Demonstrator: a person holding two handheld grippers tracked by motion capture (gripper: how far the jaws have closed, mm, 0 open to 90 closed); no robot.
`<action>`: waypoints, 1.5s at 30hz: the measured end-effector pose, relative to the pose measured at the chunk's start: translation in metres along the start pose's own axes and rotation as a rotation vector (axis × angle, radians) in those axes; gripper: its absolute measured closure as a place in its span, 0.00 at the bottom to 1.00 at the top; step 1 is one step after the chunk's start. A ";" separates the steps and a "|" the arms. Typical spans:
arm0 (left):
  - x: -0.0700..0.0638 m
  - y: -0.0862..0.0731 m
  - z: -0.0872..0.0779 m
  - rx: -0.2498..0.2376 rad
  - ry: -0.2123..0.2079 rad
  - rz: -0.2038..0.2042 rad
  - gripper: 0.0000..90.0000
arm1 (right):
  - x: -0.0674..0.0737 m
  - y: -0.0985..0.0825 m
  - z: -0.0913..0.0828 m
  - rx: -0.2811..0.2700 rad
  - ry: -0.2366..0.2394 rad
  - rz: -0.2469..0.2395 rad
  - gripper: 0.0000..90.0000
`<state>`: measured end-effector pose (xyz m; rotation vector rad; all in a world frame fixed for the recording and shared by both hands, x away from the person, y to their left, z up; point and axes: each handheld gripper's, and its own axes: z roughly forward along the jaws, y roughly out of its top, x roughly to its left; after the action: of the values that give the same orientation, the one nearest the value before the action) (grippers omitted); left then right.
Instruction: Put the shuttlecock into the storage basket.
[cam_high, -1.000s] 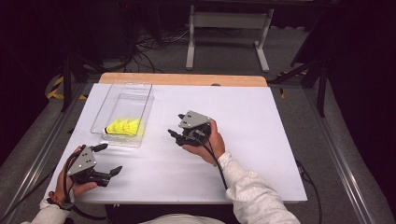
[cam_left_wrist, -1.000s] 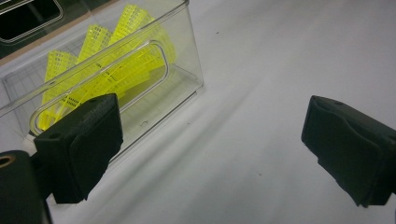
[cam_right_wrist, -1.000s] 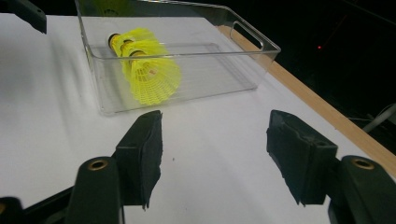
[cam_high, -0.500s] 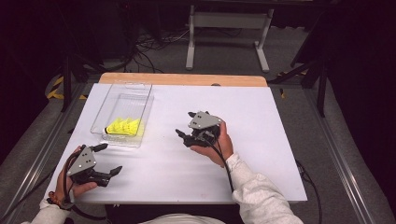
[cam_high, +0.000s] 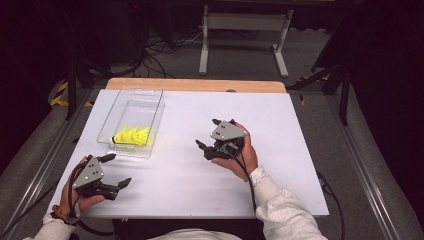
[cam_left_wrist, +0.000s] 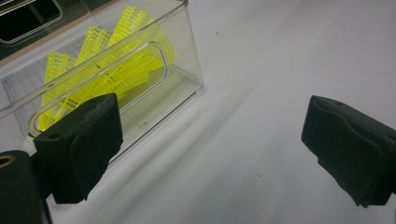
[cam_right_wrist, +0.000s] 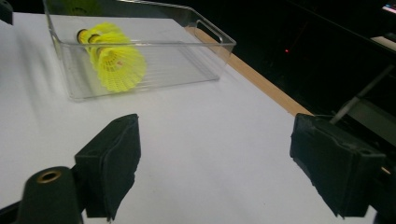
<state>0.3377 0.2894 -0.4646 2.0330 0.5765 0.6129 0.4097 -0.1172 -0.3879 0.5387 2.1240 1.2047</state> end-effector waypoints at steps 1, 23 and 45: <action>0.000 0.000 0.000 -0.002 0.002 0.006 0.07 | 0.000 -0.001 -0.001 0.000 -0.001 0.001 0.17; 0.001 0.000 -0.001 -0.005 0.003 0.007 0.07 | -0.008 -0.018 -0.028 0.000 -0.091 -0.007 0.15; 0.001 0.001 -0.002 -0.012 0.001 0.009 0.07 | -0.009 -0.035 -0.056 -0.003 -0.140 -0.030 0.14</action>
<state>0.3370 0.2906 -0.4631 2.0255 0.5633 0.6215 0.3753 -0.1743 -0.3940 0.5712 2.0054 1.1198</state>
